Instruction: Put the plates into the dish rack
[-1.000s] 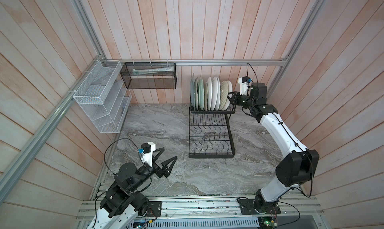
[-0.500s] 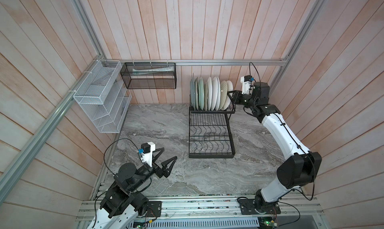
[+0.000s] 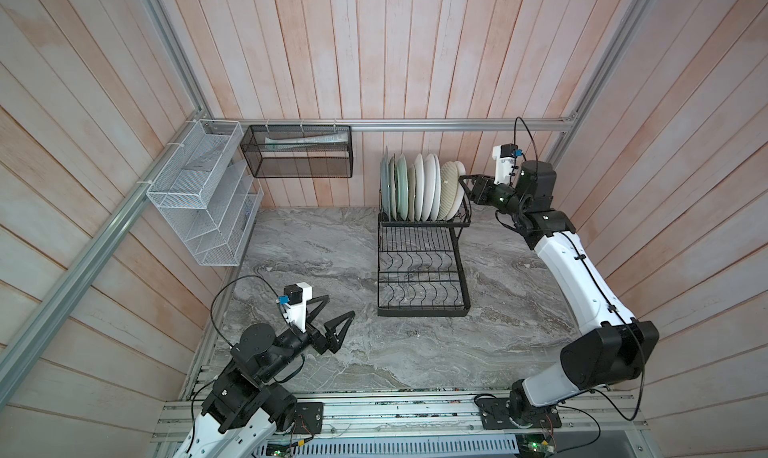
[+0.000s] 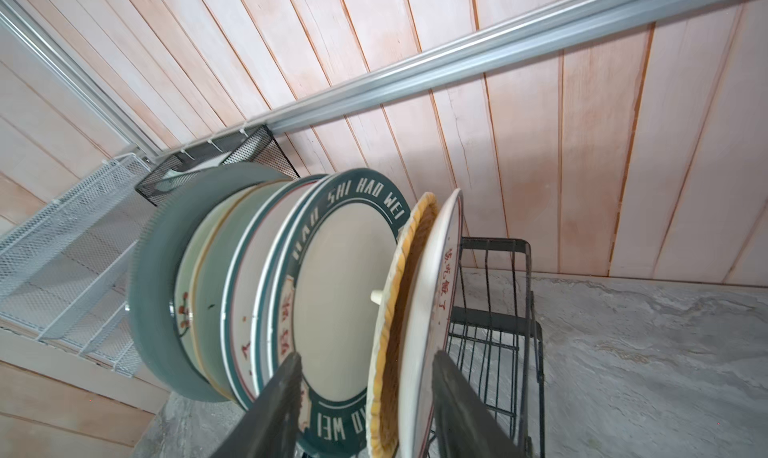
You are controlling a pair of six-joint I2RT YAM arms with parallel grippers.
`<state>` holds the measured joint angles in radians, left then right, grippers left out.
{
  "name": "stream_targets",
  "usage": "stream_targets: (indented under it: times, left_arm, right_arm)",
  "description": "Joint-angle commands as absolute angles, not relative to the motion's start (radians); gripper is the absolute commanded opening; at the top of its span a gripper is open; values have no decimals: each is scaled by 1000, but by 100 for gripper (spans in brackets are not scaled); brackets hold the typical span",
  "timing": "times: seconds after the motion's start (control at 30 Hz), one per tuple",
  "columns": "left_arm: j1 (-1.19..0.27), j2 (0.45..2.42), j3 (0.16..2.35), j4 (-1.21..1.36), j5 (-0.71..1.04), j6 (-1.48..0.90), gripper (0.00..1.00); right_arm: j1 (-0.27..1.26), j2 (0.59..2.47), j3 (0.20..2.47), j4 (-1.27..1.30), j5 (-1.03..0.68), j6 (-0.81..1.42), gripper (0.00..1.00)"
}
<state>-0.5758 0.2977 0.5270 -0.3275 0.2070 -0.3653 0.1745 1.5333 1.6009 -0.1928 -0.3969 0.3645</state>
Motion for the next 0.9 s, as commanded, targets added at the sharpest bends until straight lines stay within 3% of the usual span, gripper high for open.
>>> stream_targets:
  times: [0.0,0.1,0.23,0.53,0.67,0.87]
  left_arm:
    - [-574,300,538,-337,180,-378,100]
    - [-572,302,539,-340,169,-393,100]
    - [-572,330,556,-381,103,-456,100]
    - [-572,485,556,-329,124,-536,100]
    - [-576,672,557,-228,166,-561,99]
    - [-623,1035,690,-221,60,-558,86]
  right_arm:
    - [162,1488,1582,-153,-442,390,52]
    - [154,1449,1561,-134,-442,408,54]
    - [137,1360,1491,-80,-444,442,63]
    - [103,1016,1036,49,-415,512,66]
    - [101,880,807,47,-389,525,66]
    - [101,799,534,62,-346,551,65]
